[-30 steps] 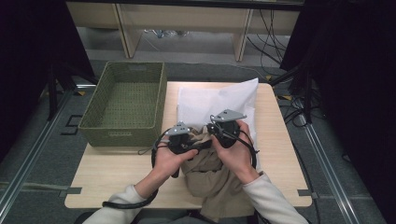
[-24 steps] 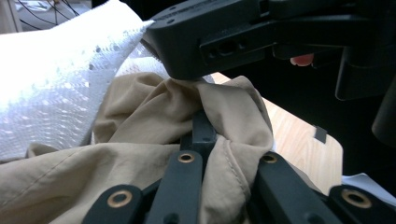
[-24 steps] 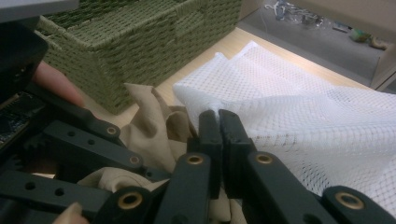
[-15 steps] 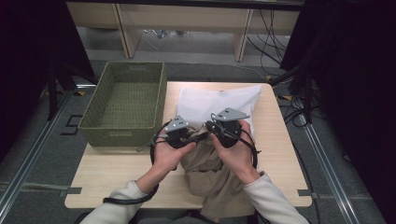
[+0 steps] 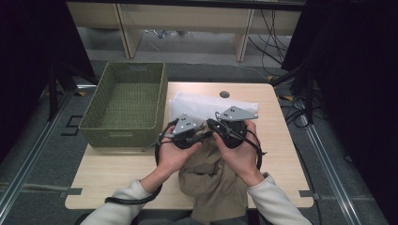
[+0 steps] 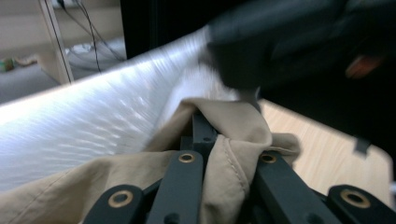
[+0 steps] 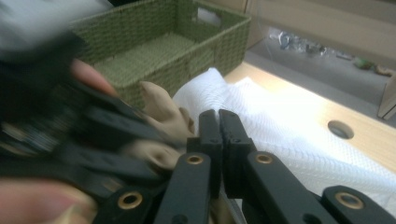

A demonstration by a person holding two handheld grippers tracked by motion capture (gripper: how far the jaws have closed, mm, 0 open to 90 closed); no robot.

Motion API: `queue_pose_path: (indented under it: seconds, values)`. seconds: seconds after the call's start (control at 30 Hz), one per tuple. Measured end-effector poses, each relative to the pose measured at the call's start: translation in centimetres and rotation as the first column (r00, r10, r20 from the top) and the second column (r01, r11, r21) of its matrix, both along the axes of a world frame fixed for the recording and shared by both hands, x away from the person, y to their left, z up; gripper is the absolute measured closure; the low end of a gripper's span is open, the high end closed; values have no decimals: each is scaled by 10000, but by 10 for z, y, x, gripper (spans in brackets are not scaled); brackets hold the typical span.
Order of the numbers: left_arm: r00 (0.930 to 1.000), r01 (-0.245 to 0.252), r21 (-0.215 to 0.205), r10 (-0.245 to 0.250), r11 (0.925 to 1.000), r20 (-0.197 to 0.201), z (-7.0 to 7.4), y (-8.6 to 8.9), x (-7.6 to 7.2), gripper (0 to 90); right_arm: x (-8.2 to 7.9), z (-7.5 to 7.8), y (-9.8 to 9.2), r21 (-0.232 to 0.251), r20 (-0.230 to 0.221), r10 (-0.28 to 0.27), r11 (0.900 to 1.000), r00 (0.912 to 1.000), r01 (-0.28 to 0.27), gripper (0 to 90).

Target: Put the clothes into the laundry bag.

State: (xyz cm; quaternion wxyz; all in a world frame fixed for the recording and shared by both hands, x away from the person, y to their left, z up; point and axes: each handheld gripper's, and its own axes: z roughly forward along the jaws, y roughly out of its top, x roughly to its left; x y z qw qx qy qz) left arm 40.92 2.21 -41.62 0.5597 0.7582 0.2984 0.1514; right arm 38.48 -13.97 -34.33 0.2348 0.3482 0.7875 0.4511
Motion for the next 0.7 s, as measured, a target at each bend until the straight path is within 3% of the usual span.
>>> queue_pose_path:
  seconds: [0.17,0.3,0.33,0.37,0.43,0.57,0.7]
  values:
    - [9993,-40,315,52,9995,-371,-26,-17,10,843,1,-7,-3,-207,-299,-97,9997,9995,91,900]
    - [9989,94,724,-61,9973,-460,-36,-19,15,790,1,-12,-8,-438,-475,-249,9988,9986,228,900]
    - [9984,1,320,18,9995,-570,-38,-22,14,780,1,-14,-9,-418,-535,-215,9989,9983,193,900]
    - [9984,201,529,-172,9984,-544,-38,-20,14,763,0,-15,-10,-481,-626,-178,9987,9979,148,900]
    - [9981,172,257,-157,9995,-591,-37,-17,11,683,1,-19,-14,-553,-743,-286,9982,9968,245,900]
    - [9994,245,336,-237,9991,-241,-27,-2,-3,496,1,-23,-23,-557,-856,-493,9974,9951,446,900]
    - [9994,332,64,-332,9994,67,-15,13,-17,400,2,-23,-26,-691,-783,-571,9963,9953,517,900]
